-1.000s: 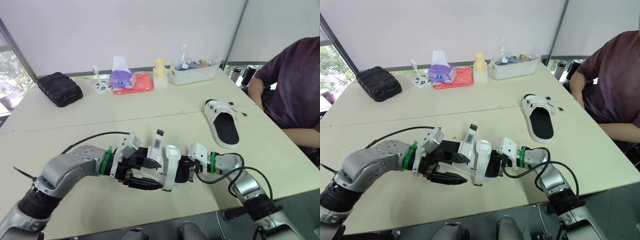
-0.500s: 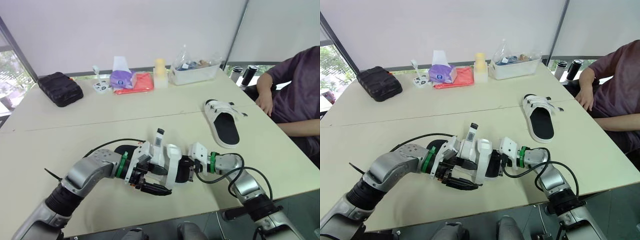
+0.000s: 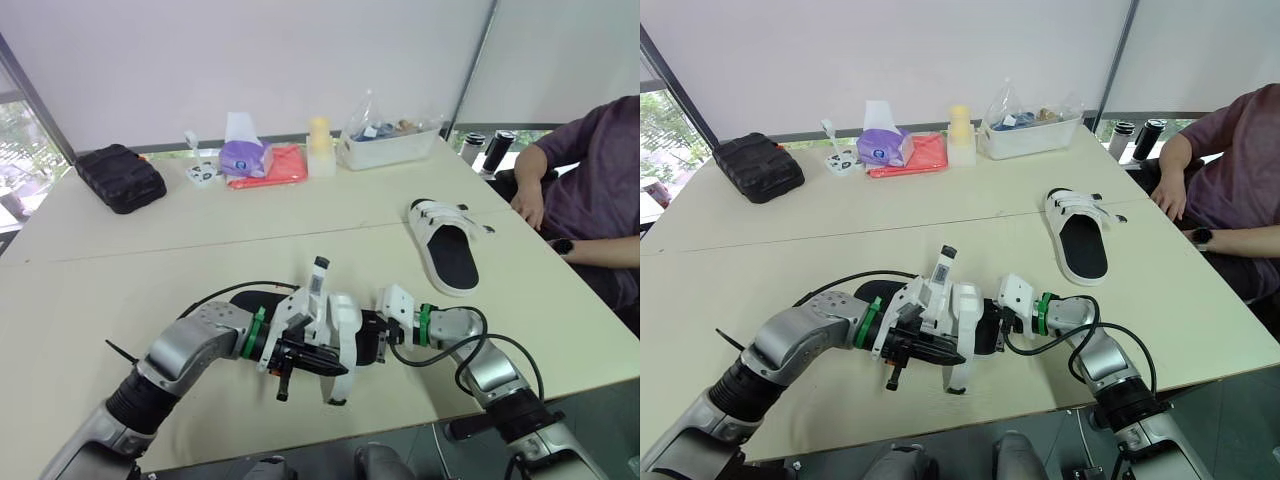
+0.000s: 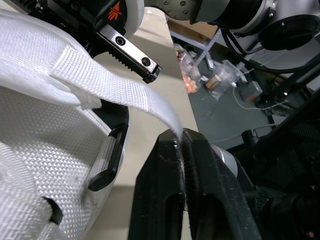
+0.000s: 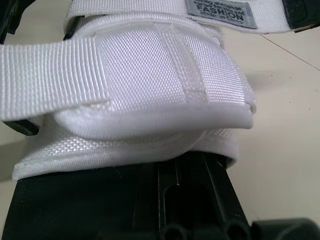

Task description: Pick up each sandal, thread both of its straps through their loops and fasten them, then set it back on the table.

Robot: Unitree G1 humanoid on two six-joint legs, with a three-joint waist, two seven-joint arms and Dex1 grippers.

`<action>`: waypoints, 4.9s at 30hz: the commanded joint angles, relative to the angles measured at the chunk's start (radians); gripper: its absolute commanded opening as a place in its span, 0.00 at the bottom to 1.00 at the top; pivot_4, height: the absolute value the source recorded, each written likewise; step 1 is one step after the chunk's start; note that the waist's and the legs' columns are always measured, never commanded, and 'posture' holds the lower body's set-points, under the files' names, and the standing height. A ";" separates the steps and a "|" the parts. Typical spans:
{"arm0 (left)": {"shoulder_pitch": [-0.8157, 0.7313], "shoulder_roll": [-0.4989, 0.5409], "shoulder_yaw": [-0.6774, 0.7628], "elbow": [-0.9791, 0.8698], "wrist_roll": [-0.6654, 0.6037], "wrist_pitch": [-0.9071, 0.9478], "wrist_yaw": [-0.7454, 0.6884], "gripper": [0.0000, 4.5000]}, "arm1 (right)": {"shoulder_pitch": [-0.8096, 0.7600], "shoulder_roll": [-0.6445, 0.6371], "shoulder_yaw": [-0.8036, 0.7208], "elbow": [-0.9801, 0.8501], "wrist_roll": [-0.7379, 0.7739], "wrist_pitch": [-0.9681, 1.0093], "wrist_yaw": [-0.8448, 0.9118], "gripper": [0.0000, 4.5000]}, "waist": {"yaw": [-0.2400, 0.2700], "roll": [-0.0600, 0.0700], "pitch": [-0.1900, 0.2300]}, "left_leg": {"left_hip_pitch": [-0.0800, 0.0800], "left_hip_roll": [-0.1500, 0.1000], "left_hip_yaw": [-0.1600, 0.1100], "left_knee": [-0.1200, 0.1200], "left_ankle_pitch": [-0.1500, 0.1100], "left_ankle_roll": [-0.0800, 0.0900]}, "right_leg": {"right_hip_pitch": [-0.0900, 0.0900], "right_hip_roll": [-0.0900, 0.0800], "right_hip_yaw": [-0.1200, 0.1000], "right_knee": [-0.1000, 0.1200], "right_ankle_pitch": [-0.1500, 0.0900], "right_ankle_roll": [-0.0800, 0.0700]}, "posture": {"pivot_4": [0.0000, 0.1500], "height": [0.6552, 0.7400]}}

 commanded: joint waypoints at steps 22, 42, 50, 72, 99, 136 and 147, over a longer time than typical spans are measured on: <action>-0.418 -0.078 0.112 0.530 -0.006 -0.013 -0.323 0.01 | 0.019 0.002 0.032 0.062 -0.054 0.040 -0.020 0.00 | -0.003 -0.001 0.001 | -0.001 0.000 0.000 -0.002 0.000 0.000 | -0.002 0.000 0.000 0.000 0.001 0.002 | 1.00 1.00; -0.414 -0.115 0.131 0.577 -0.014 0.162 -0.378 0.01 | 0.041 -0.001 0.030 0.038 -0.053 0.055 -0.037 0.00 | -0.004 -0.001 0.001 | -0.001 0.000 0.000 -0.003 0.000 0.000 | -0.003 0.000 0.000 -0.001 0.001 0.002 | 1.00 1.00; -0.376 -0.113 0.094 0.553 0.029 0.129 -0.372 0.01 | 0.043 0.003 0.033 0.037 -0.053 0.055 -0.043 0.00 | -0.004 -0.001 0.001 | -0.001 0.000 0.000 -0.003 0.000 -0.001 | -0.004 0.000 0.000 -0.001 0.002 0.002 | 1.00 1.00; -0.382 -0.144 0.126 0.591 0.035 0.155 -0.354 0.01 | 0.052 0.003 0.036 0.028 -0.054 0.059 -0.047 0.00 | -0.004 -0.001 0.001 | -0.001 0.000 0.000 -0.007 0.001 -0.002 | -0.005 0.000 0.001 -0.001 0.002 0.002 | 1.00 1.00; -0.344 -0.178 0.155 0.576 0.076 0.066 -0.277 0.50 | 0.058 0.003 0.038 0.023 -0.055 0.054 -0.052 0.00 | -0.002 -0.001 0.000 | -0.001 0.000 0.000 -0.009 0.002 -0.003 | -0.005 0.000 0.001 -0.002 0.001 0.002 | 1.00 1.00; -0.230 -0.155 0.241 0.218 -0.118 0.265 -0.086 0.01 | 0.048 0.012 0.035 0.041 -0.054 0.053 -0.058 0.00 | -0.003 -0.001 0.000 | 0.000 0.000 0.000 -0.010 0.002 -0.003 | -0.005 0.000 0.001 -0.002 0.001 0.003 | 1.00 1.00; -0.219 -0.116 0.196 0.245 -0.112 0.266 -0.084 0.01 | 0.036 0.023 0.042 0.060 -0.058 0.043 -0.060 0.00 | -0.006 -0.001 0.000 | 0.000 0.000 0.000 -0.011 0.002 -0.004 | -0.006 0.000 0.001 -0.002 0.002 0.002 | 1.00 1.00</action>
